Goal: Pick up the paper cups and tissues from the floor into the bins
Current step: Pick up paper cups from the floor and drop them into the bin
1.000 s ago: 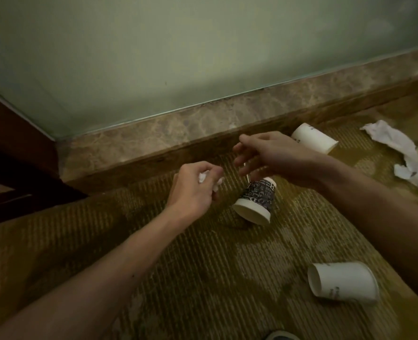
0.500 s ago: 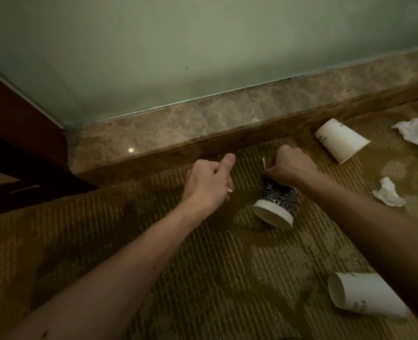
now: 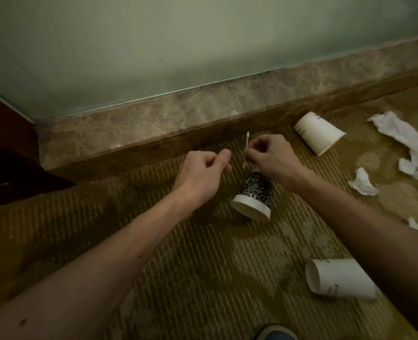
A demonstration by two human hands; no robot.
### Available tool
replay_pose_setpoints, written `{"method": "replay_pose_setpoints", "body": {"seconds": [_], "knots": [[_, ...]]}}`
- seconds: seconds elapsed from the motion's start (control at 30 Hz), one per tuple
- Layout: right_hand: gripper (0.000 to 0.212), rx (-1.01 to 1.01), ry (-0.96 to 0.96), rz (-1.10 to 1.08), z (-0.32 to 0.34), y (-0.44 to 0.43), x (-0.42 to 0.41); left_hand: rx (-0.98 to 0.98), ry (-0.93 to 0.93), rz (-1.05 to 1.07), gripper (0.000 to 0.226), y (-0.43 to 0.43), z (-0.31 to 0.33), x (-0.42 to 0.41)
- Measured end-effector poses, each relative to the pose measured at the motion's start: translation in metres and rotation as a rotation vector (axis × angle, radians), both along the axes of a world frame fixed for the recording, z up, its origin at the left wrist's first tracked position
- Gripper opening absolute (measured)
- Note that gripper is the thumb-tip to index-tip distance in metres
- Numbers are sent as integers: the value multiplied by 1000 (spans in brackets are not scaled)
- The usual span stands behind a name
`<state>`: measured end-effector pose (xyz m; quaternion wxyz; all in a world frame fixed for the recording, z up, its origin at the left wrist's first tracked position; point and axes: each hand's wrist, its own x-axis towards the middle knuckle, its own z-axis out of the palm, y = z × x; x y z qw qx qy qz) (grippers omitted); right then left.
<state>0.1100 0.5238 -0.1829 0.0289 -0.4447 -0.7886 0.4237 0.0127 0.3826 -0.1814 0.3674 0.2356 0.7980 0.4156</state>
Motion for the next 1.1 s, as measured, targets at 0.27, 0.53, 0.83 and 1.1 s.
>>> {"method": "replay_pose_setpoints", "body": {"seconds": [0.27, 0.53, 0.83, 1.1], "knots": [[5, -438, 198, -40, 38, -19, 29, 142, -49, 27, 48, 4, 28, 9], [10, -522, 271, -30, 51, -39, 75, 218, -52, -138, 24, 9, 30, 45], [16, -349, 197, -296, 35, -41, 107, 215, -286, 3, 25, 7, 29, 50], [67, -390, 31, -299, 8, -50, 96, 36, -162, 49, 22, 4, 14, 48]]}}
